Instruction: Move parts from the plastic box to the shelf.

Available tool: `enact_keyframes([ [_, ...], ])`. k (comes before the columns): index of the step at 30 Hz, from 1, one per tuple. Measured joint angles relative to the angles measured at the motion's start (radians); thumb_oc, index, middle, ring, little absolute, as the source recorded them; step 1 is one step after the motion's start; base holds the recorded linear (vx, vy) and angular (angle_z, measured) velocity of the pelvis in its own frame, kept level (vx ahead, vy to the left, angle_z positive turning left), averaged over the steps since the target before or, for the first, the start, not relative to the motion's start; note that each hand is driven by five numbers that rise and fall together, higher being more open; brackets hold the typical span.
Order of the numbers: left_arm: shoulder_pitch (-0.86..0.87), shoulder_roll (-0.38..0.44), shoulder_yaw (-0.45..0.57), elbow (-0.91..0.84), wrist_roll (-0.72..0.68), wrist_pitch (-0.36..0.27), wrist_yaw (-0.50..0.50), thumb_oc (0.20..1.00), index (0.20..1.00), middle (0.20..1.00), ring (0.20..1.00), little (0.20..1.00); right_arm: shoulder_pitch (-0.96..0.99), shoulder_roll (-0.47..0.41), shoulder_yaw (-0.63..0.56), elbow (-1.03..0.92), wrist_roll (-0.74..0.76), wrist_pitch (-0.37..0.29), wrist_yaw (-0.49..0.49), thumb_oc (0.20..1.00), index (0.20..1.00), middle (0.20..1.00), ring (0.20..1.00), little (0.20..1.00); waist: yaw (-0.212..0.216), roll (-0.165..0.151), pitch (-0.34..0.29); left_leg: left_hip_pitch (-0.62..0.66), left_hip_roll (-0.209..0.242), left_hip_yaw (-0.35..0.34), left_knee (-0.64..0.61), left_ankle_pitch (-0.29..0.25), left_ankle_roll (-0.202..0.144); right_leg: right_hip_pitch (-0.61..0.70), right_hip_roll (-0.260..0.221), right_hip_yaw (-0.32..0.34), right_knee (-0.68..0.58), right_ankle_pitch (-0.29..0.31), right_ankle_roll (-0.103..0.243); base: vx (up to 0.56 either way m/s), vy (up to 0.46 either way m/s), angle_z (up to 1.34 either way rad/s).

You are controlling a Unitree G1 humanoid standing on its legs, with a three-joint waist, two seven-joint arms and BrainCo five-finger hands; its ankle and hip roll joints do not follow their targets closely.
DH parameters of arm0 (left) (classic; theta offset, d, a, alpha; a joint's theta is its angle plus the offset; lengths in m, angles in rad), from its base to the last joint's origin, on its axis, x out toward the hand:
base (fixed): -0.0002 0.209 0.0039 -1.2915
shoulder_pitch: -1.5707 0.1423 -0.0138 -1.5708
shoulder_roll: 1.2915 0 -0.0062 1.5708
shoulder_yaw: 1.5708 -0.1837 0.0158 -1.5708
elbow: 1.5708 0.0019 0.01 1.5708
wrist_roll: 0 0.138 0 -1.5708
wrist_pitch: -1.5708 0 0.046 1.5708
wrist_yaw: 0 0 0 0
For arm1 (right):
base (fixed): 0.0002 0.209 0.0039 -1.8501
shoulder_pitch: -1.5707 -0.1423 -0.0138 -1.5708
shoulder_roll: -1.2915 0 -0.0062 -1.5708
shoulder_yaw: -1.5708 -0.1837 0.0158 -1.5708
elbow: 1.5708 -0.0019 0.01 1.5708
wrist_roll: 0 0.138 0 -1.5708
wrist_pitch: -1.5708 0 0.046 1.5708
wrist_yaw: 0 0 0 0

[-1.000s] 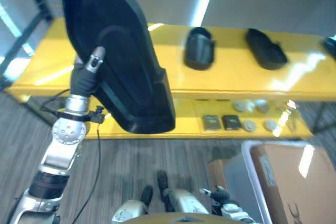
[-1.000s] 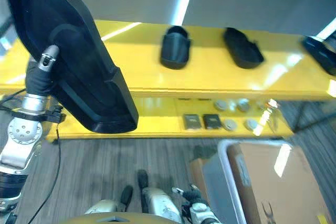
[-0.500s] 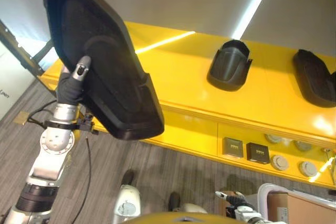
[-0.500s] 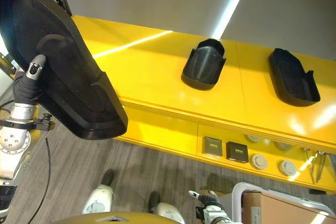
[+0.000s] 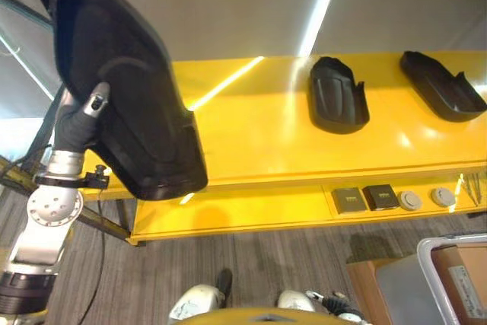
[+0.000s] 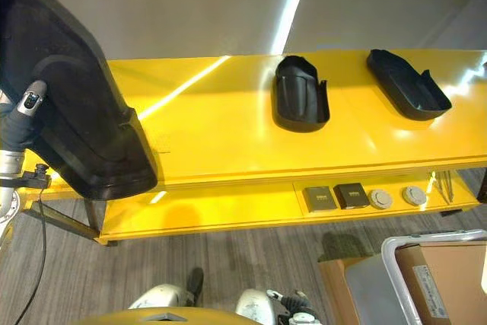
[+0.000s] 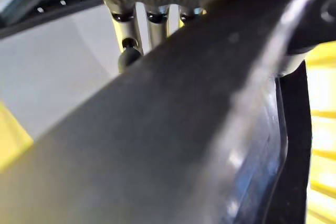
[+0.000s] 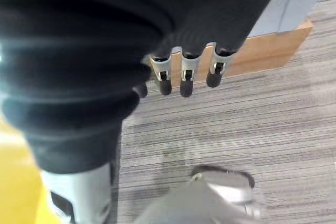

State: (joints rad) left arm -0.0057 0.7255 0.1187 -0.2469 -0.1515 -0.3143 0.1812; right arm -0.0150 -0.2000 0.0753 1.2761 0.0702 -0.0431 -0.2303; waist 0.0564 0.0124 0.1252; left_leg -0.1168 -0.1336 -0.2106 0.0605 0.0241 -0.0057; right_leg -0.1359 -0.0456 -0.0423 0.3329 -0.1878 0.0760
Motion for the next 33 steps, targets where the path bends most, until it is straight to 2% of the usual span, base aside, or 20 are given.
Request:
enact_keyframes([
  [2, 0.001, -0.001, 0.001, 0.003, 0.0, 0.001, 0.016, 0.2, 0.2, 0.2, 0.2, 0.2, 0.001, 0.003, 0.01, 0.003, 0.0, -0.002, -0.001, 1.0, 1.0, 1.0, 1.0, 1.0, -0.01, -0.027, -0.002, -0.004, -0.003, 0.035, -0.008, -0.039, -0.029, 0.02, 0.033, 0.001, -0.097, 0.022, -0.027, 0.08, -0.075, 0.38],
  [3, 0.006, -0.001, 0.007, 0.002, 0.0, 0.001, 0.021, 0.2, 0.2, 0.2, 0.2, 0.2, 0.0, 0.009, 0.022, 0.005, 0.0, -0.004, -0.002, 1.0, 1.0, 1.0, 1.0, 1.0, -0.011, -0.047, 0.008, -0.017, -0.011, 0.076, 0.026, -0.066, -0.04, 0.038, 0.011, 0.011, -0.134, 0.049, -0.027, 0.09, -0.09, 0.36],
  [5, 0.024, -0.024, 0.012, 0.001, 0.0, 0.001, 0.028, 0.2, 0.2, 0.2, 0.2, 0.2, -0.001, 0.015, 0.021, 0.008, 0.0, -0.004, -0.001, 1.0, 1.0, 1.0, 1.0, 1.0, 0.001, -0.033, 0.018, -0.024, -0.022, 0.082, 0.058, -0.015, 0.024, 0.044, 0.006, 0.007, -0.126, 0.073, -0.007, 0.07, -0.066, 0.05],
  [7, 0.076, -0.06, 0.017, 0.0, -0.002, 0.001, 0.033, 0.2, 0.2, 0.2, 0.2, 0.2, 0.012, 0.031, 0.021, 0.007, 0.001, -0.004, 0.001, 1.0, 1.0, 1.0, 1.0, 1.0, 0.004, -0.03, 0.005, -0.001, -0.022, 0.063, 0.004, -0.024, 0.01, 0.05, 0.033, 0.027, -0.139, 0.068, -0.026, 0.11, -0.092, 0.22],
  [8, 0.101, -0.076, 0.031, 0.003, -0.001, 0.002, 0.033, 0.2, 0.2, 0.2, 0.2, 0.2, 0.012, 0.042, 0.017, 0.023, 0.002, -0.005, 0.001, 1.0, 1.0, 1.0, 1.0, 1.0, -0.006, -0.1, 0.002, -0.039, -0.054, 0.056, 0.088, -0.088, 0.025, 0.05, -0.025, 0.026, -0.163, 0.09, -0.033, 0.09, -0.066, 0.39],
  [9, 0.112, -0.085, 0.029, -0.002, -0.002, 0.008, 0.033, 0.2, 0.2, 0.2, 0.2, 0.2, 0.006, 0.021, 0.008, 0.032, 0.001, -0.006, 0.001, 1.0, 1.0, 1.0, 1.0, 1.0, 0.007, -0.065, 0.007, -0.058, -0.018, -0.017, 0.161, -0.113, 0.073, 0.038, -0.008, 0.028, -0.14, 0.082, -0.025, 0.07, -0.033, 0.28],
  [10, 0.109, -0.092, 0.023, 0.004, 0.0, 0.011, 0.031, 0.2, 0.2, 0.2, 0.2, 0.2, 0.007, -0.003, 0.01, 0.037, 0.002, -0.004, 0.002, 1.0, 1.0, 1.0, 1.0, 1.0, 0.007, -0.045, 0.001, -0.033, 0.015, -0.05, 0.131, -0.092, 0.024, 0.048, 0.018, 0.015, -0.137, 0.081, -0.016, 0.01, 0.053, 0.26],
  [12, 0.105, -0.087, 0.012, -0.001, -0.001, 0.021, 0.029, 0.2, 0.2, 0.2, 0.2, 0.2, 0.005, -0.03, 0.018, 0.039, 0.0, -0.003, 0.0, 1.0, 1.0, 1.0, 1.0, 1.0, 0.001, -0.031, -0.002, -0.001, 0.006, -0.09, 0.041, -0.044, -0.007, 0.076, 0.001, 0.009, -0.16, 0.08, -0.02, -0.01, 0.11, 0.6],
  [13, 0.092, -0.082, 0.005, -0.003, -0.001, 0.022, 0.029, 0.2, 0.2, 0.2, 0.2, 0.2, 0.006, -0.042, 0.02, 0.042, 0.0, -0.001, 0.002, 1.0, 1.0, 1.0, 1.0, 1.0, 0.0, -0.027, 0.001, -0.002, 0.011, -0.081, 0.021, -0.055, -0.051, 0.092, -0.011, -0.01, -0.188, 0.093, -0.023, -0.02, 0.135, 0.74],
  [14, 0.074, -0.066, -0.002, -0.009, 0.0, 0.023, 0.028, 0.2, 0.2, 0.2, 0.2, 0.2, 0.003, -0.053, 0.01, 0.041, -0.001, 0.0, 0.0, 1.0, 1.0, 1.0, 1.0, 1.0, -0.004, -0.039, 0.013, -0.028, 0.022, -0.037, 0.048, -0.073, -0.061, 0.108, -0.046, -0.045, -0.226, 0.112, -0.029, 0.01, 0.155, 0.85],
  [16, 0.067, 0.023, 0.002, -0.029, 0.001, 0.023, 0.024, 0.2, 0.2, 0.2, 0.2, 0.2, -0.024, -0.065, -0.079, 0.036, 0.003, 0.002, -0.02, 1.0, 1.0, 1.0, 1.0, 1.0, 0.001, -0.063, 0.031, -0.089, 0.135, -0.028, 0.104, -0.066, -0.07, 0.13, -0.072, -0.056, -0.273, 0.134, -0.023, 0.05, 0.226, 0.54],
  [17, 0.068, 0.01, 0.001, -0.029, 0.0, 0.023, 0.026, 0.2, 0.2, 0.2, 0.2, 0.2, -0.03, -0.088, -0.089, 0.028, 0.004, -0.003, -0.027, 1.0, 1.0, 1.0, 1.0, 1.0, -0.001, -0.044, 0.031, -0.07, 0.209, -0.032, 0.065, -0.047, -0.086, 0.149, -0.074, -0.057, -0.277, 0.133, -0.014, 0.09, 0.288, 0.12],
  [19, 0.076, -0.024, -0.004, -0.027, 0.0, 0.024, 0.023, 0.2, 0.2, 0.2, 0.2, 0.2, -0.036, -0.121, -0.09, 0.012, 0.015, -0.015, -0.036, 1.0, 1.0, 1.0, 1.0, 1.0, 0.0, 0.006, 0.023, -0.011, 0.282, 0.007, -0.016, -0.035, -0.108, 0.181, -0.084, -0.052, -0.289, 0.132, 0.023, 0.08, 0.275, -0.17],
  [20, 0.08, -0.04, -0.006, -0.018, 0.0, 0.025, 0.017, 0.2, 0.2, 0.2, 0.2, 0.2, -0.037, -0.137, -0.086, 0.009, 0.015, -0.019, -0.036, 1.0, 1.0, 1.0, 1.0, 1.0, -0.001, 0.031, 0.005, 0.025, 0.29, 0.039, -0.067, -0.031, -0.102, 0.188, -0.093, -0.049, -0.301, 0.135, 0.04, 0.04, 0.223, -0.31],
  [21, 0.079, -0.045, -0.007, -0.015, 0.0, 0.027, 0.011, 0.2, 0.2, 0.2, 0.2, 0.2, -0.038, -0.149, -0.08, 0.01, 0.015, -0.018, -0.036, 1.0, 1.0, 1.0, 1.0, 1.0, -0.007, 0.055, -0.01, 0.041, 0.288, 0.05, -0.088, -0.025, -0.091, 0.192, -0.097, -0.049, -0.309, 0.137, 0.055, 0.02, 0.206, -0.33],
  [22, 0.067, -0.038, -0.006, -0.009, -0.001, 0.033, 0.006, 0.2, 0.2, 0.2, 0.2, 0.2, -0.05, -0.131, -0.045, 0.009, 0.004, -0.009, -0.038, 1.0, 1.0, 1.0, 1.0, 1.0, -0.025, 0.048, -0.022, 0.063, 0.236, 0.061, -0.12, 0.043, -0.122, 0.187, -0.148, -0.023, -0.312, 0.144, 0.088, 0.01, 0.178, -0.27],
  [25, 0.057, 0.02, -0.023, -0.022, 0.003, 0.04, -0.009, 0.2, 0.2, 0.2, 0.2, 0.2, -0.049, 0.024, -0.037, 0.0, 0.001, 0.0, -0.039, 1.0, 1.0, 1.0, 1.0, 1.0, -0.03, -0.012, -0.028, 0.066, 0.175, 0.131, -0.119, 0.042, -0.09, 0.147, -0.217, 0.001, -0.321, 0.178, 0.086, 0.02, 0.11, -0.53],
  [30, 0.036, 0.032, -0.043, 0.032, -0.007, 0.058, -0.005, 0.2, 0.2, 0.2, 0.2, 0.2, -0.056, 0.063, 0.039, -0.004, -0.051, -0.001, -0.037, 1.0, 1.0, 1.0, 1.0, 1.0, -0.063, -0.058, -0.051, 0.068, 0.166, 0.194, -0.118, 0.035, -0.083, 0.134, -0.222, 0.025, -0.377, 0.211, 0.11, 0.02, 0.007, -0.41],
  [31, 0.034, 0.024, -0.063, 0.066, -0.023, 0.071, -0.006, 0.2, 0.2, 0.2, 0.2, 0.2, -0.058, 0.06, 0.038, -0.005, -0.064, 0.0, -0.037, 1.0, 1.0, 1.0, 1.0, 1.0, -0.068, -0.053, -0.05, 0.069, 0.179, 0.207, -0.119, 0.038, -0.09, 0.139, -0.209, 0.036, -0.4, 0.228, 0.136, 0.04, -0.032, -0.36],
  [33, 0.028, 0.018, -0.089, 0.075, -0.024, 0.078, -0.009, 0.2, 0.2, 0.2, 0.2, 0.2, -0.049, 0.043, 0.037, -0.003, -0.073, 0.002, -0.036, 1.0, 1.0, 1.0, 1.0, 1.0, -0.085, -0.05, -0.049, 0.073, 0.198, 0.21, -0.129, 0.043, -0.098, 0.142, -0.185, 0.041, -0.416, 0.243, 0.135, 0.07, -0.055, -0.15],
])
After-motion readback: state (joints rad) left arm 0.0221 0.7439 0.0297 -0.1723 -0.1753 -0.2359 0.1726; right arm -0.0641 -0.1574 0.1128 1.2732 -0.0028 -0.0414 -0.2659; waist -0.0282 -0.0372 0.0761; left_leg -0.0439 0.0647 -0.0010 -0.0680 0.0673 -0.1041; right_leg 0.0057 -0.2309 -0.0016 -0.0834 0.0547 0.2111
